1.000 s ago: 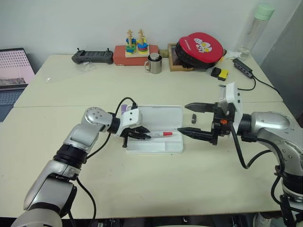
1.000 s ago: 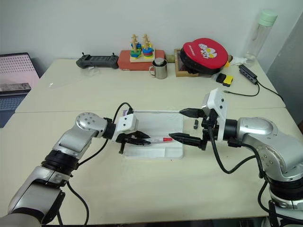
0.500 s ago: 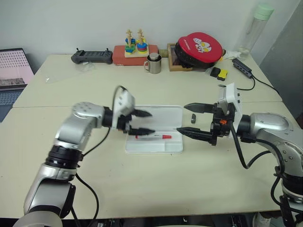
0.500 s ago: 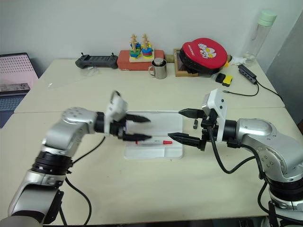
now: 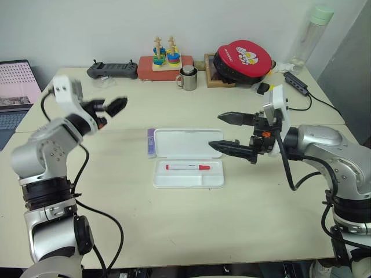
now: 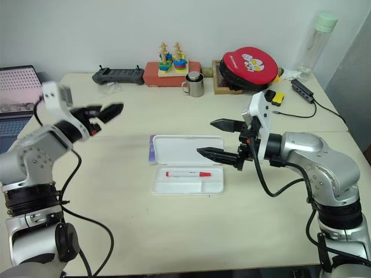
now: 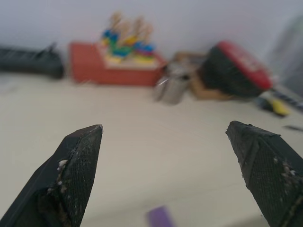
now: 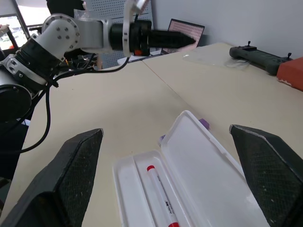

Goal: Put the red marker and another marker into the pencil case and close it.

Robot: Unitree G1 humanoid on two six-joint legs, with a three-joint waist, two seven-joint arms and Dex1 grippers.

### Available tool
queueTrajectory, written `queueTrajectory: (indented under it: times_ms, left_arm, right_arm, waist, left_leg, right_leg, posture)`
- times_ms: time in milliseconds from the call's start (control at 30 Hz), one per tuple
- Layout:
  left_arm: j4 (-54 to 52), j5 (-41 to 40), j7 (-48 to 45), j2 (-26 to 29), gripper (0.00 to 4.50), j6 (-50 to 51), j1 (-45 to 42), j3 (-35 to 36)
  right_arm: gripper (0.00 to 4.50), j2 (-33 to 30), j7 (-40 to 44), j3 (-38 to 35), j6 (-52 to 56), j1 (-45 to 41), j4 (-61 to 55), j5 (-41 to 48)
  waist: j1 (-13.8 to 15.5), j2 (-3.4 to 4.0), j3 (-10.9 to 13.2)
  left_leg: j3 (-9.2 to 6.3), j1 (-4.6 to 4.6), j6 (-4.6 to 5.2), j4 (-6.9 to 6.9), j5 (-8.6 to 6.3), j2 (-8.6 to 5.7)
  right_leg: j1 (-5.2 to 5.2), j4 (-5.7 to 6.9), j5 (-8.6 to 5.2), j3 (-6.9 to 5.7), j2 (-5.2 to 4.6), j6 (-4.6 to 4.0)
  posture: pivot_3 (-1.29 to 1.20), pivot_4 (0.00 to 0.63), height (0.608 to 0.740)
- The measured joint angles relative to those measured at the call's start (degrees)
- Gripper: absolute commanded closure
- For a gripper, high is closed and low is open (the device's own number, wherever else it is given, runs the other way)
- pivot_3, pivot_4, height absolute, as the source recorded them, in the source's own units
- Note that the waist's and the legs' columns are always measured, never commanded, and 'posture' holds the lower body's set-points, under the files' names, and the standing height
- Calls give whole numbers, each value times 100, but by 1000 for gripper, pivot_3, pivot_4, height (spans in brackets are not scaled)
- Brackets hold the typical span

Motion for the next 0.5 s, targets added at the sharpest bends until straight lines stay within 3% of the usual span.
queueTrajectory:
  times_ms: [167,500]
  left_arm:
    - [437,295,-185,-65,12,-123,245,-657]
    - [1283,647,-701,-305,12,-604,-212,-1440]
  right_arm:
    - [0,72,-6,92,-49,-90,45,-10]
    - [0,175,-264,105,-25,-66,-73,9]
  waist:
    - [13,-8,-2]
    - [-13,-9,-3]
  left_leg:
    - [-11,-10,0,4,0,-1]
    - [-3,-9,0,2,0,0]
  right_leg:
    - [-1,-3,0,-2,-2,0]
    - [-4,0,0,0,-3,0]
  posture:
    - [0,150,740]
    - [0,150,740]
